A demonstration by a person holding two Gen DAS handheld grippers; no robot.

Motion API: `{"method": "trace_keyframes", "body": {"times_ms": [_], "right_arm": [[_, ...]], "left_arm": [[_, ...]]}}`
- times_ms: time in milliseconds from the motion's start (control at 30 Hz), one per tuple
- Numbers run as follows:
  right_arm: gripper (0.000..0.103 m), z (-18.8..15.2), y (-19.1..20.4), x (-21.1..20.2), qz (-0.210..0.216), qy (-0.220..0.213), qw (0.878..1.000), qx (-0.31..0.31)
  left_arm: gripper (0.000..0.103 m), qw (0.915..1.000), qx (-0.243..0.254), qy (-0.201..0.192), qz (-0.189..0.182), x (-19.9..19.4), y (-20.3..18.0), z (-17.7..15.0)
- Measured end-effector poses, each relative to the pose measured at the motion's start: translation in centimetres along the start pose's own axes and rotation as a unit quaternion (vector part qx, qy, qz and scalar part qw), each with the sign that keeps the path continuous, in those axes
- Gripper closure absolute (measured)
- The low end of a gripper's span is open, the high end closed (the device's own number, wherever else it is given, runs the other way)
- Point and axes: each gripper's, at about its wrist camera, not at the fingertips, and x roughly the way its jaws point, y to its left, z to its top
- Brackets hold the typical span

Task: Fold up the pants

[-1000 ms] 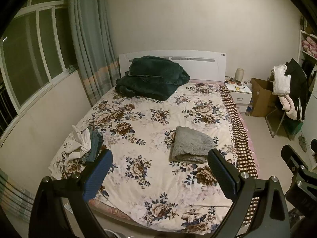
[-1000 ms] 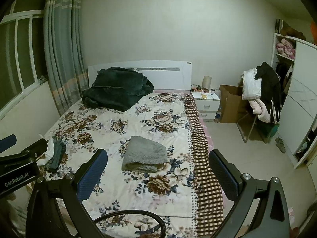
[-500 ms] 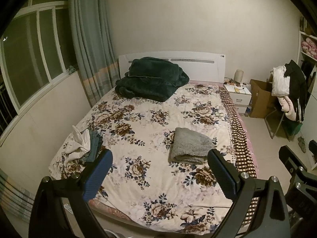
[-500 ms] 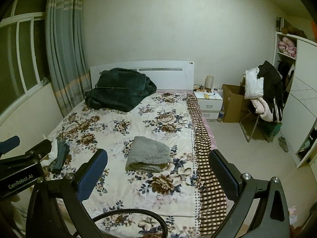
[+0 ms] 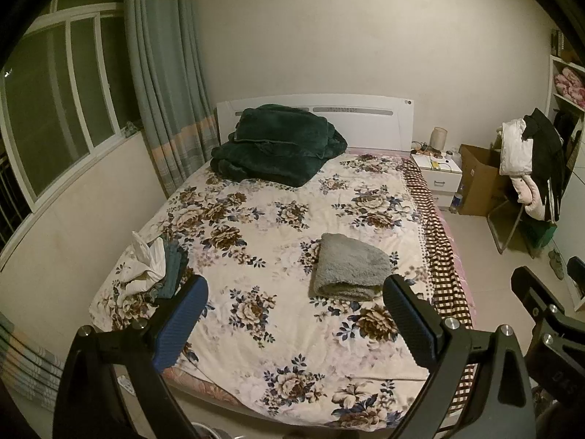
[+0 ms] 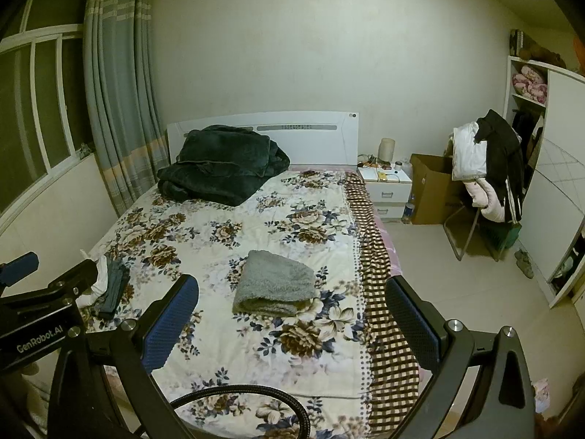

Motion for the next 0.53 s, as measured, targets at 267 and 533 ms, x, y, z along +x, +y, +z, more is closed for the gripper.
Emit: {"method": "trace_keyframes", "body": {"times_ms": [267, 533], "right_arm": [[0.0, -0.5, 0.0, 0.1, 0.0, -0.002, 1.0, 0.001], [0.0, -1.4, 0.1, 0.3, -0.003, -0.002, 1.0, 0.001]], "left_arm": [[0.005, 1.0, 0.0, 0.0, -0.001, -0.3, -0.2, 0.0], [0.005, 1.0, 0.001, -0.001, -0.003, -0.4, -0.1, 0.1]]}}
